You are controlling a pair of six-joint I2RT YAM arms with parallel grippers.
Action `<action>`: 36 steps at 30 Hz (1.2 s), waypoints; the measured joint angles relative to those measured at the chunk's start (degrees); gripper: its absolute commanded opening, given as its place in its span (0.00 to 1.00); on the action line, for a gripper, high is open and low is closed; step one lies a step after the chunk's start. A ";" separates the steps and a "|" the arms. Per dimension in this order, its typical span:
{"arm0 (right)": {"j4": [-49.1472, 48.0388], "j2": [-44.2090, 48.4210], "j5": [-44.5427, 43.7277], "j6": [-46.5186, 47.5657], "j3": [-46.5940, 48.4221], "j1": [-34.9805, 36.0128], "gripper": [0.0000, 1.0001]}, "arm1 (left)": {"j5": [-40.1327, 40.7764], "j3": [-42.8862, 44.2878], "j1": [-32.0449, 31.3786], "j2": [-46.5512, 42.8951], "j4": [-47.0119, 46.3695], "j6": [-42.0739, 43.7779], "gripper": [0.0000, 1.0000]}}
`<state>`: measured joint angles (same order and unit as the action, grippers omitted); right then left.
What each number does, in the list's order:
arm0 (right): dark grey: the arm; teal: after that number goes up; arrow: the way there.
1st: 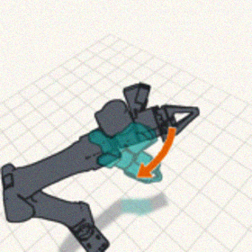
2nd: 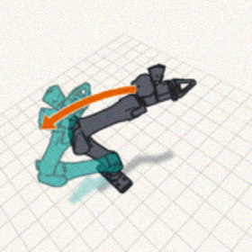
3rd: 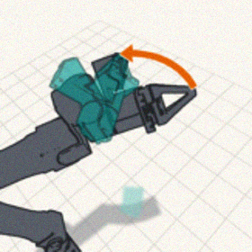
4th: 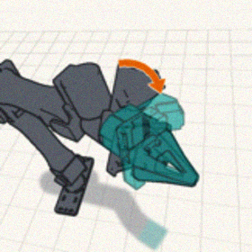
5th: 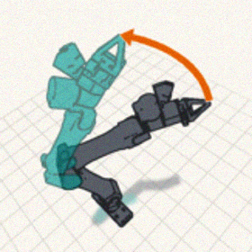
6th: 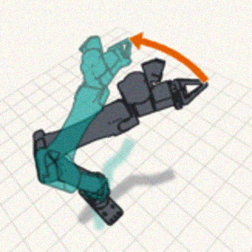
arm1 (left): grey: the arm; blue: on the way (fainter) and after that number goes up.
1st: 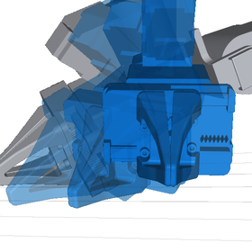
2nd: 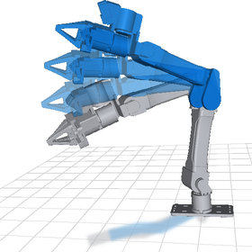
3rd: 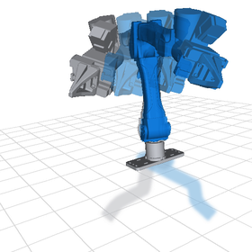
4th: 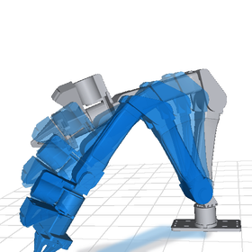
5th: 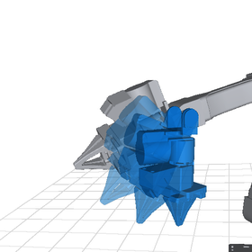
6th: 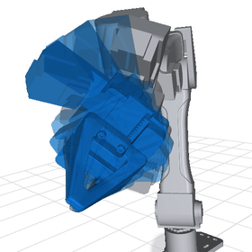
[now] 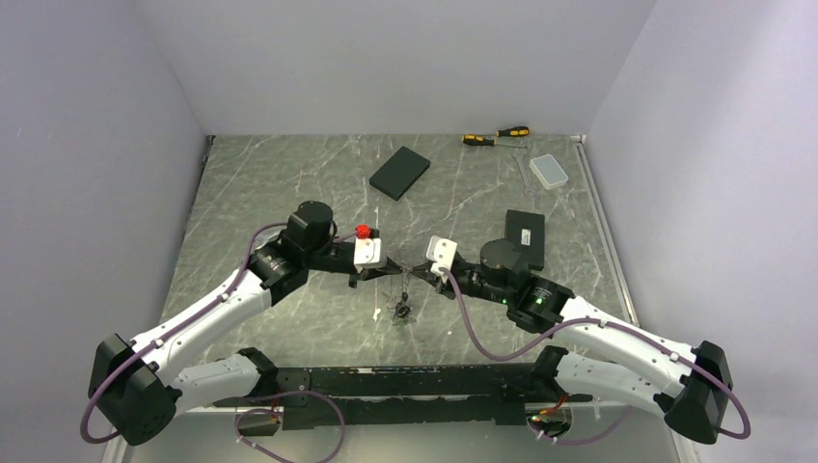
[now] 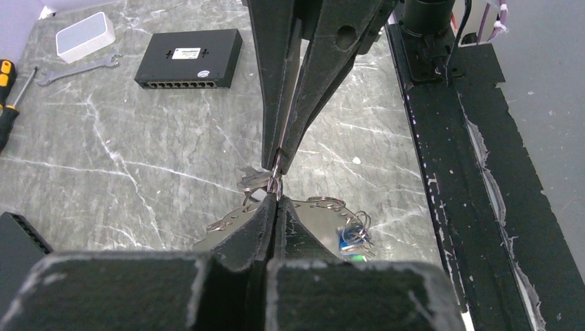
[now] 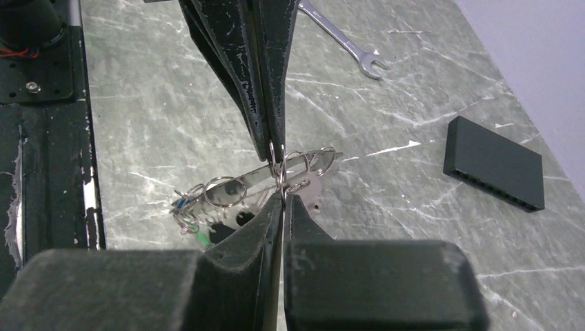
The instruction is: Put the keys on the keyring
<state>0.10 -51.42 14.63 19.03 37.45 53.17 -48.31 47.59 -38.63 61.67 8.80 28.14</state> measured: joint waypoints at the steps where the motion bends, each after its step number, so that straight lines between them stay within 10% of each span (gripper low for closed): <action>1: 0.02 -0.07 0.00 0.02 0.02 0.00 0.04 | 0.20 0.00 0.04 0.00 -0.17 -0.50 0.00; 26: -6.88 -3.93 -5.51 -4.42 0.52 0.57 0.07 | 7.72 0.17 2.40 0.04 -11.58 -21.46 0.00; 36: -7.13 -8.00 -8.63 -3.39 3.15 5.16 0.42 | 10.43 0.31 2.82 0.42 -13.00 -24.46 0.00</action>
<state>-7.03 -59.42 6.00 15.64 40.60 58.33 -37.89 47.90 -35.81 62.08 -4.21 3.68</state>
